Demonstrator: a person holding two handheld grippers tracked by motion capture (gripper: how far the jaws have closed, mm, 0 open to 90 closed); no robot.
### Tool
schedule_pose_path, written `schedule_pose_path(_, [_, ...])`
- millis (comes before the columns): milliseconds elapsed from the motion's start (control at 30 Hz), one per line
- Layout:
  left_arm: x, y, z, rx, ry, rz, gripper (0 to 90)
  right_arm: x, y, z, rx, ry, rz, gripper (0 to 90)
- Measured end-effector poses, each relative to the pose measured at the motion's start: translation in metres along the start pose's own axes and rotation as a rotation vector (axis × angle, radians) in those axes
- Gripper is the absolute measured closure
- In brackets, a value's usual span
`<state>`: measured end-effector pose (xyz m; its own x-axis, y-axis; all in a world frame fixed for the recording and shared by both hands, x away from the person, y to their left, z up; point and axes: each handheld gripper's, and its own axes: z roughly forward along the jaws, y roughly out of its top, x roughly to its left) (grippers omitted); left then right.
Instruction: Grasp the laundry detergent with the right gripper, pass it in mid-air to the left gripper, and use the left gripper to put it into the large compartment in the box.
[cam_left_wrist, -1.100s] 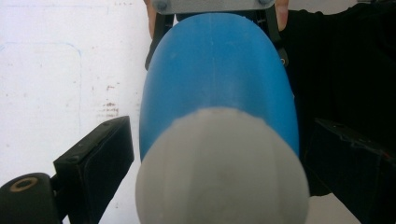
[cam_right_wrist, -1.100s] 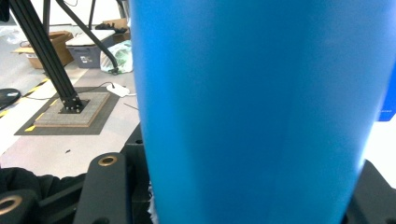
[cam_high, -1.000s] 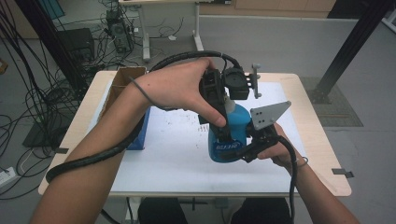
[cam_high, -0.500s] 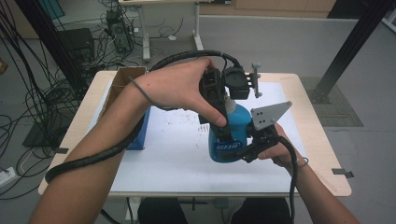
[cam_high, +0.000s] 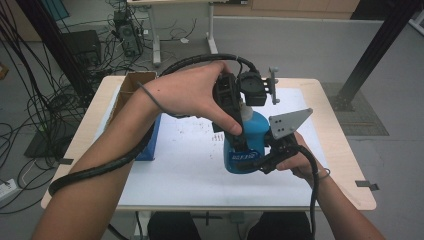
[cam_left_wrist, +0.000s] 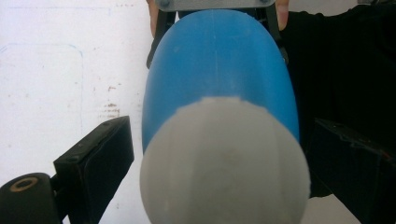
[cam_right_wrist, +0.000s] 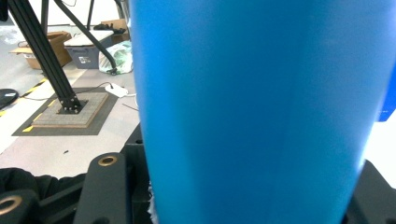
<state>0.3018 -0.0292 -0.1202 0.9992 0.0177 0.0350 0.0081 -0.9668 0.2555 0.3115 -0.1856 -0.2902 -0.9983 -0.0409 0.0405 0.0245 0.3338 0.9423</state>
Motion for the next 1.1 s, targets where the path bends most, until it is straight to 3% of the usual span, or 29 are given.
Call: schedule_pose_path(1100, [-0.0016, -0.0017, -0.0044, -0.006, 0.009, 0.000, 8.4, 0.0007, 0.0025, 0.0009, 0.009, 0.000, -0.007, 41.1])
